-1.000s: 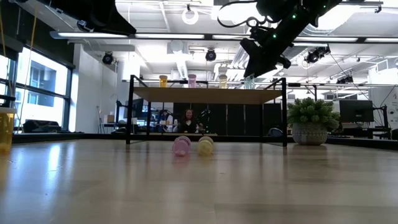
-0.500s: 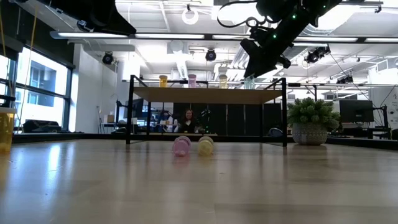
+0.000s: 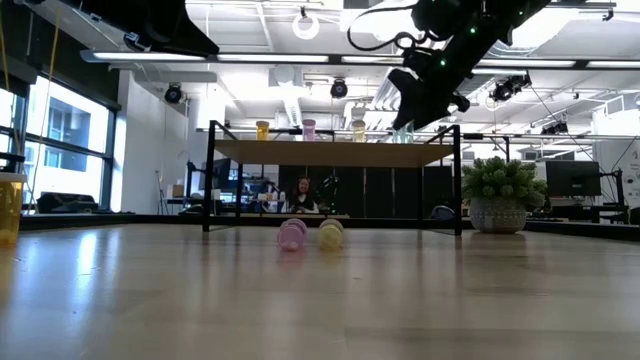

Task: Pick and place medicine bottles onto shelf by color
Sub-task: Put the left green pill bottle on the shelf aligned with the other green pill bottle, then put the left orange pill bottle on the shelf aligned with the other orange pill bottle

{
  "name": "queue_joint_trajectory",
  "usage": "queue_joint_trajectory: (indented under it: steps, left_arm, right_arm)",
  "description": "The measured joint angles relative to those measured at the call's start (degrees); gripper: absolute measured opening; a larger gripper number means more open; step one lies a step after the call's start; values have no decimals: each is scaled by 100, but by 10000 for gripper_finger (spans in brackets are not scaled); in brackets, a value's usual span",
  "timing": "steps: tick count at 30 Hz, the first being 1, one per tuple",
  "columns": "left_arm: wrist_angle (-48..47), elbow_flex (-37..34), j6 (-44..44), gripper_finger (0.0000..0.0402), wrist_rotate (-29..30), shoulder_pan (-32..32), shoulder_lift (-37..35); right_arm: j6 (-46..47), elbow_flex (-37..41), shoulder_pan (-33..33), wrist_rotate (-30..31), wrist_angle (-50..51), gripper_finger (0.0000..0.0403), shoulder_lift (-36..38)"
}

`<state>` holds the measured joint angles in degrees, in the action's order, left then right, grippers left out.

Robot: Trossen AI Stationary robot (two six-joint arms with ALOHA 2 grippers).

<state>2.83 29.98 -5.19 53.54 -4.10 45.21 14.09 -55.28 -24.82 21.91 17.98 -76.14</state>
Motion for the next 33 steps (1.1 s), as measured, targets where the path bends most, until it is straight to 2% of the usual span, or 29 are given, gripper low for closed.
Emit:
queue_joint_trajectory:
  steps: [20, 27, 33]
  left_arm:
    - [-3, 0, 2, 193, 1, -25, -2]
    - [-168, 0, 74, 193, -17, -402, -50]
    - [-207, 0, 492, 193, -67, -852, -55]
  right_arm:
    - [-634, -8, 20, -102, -858, 195, 418]
    - [-940, -14, 300, -150, -900, 195, 829]
    - [-1071, -14, 678, -151, -925, 195, 1080]
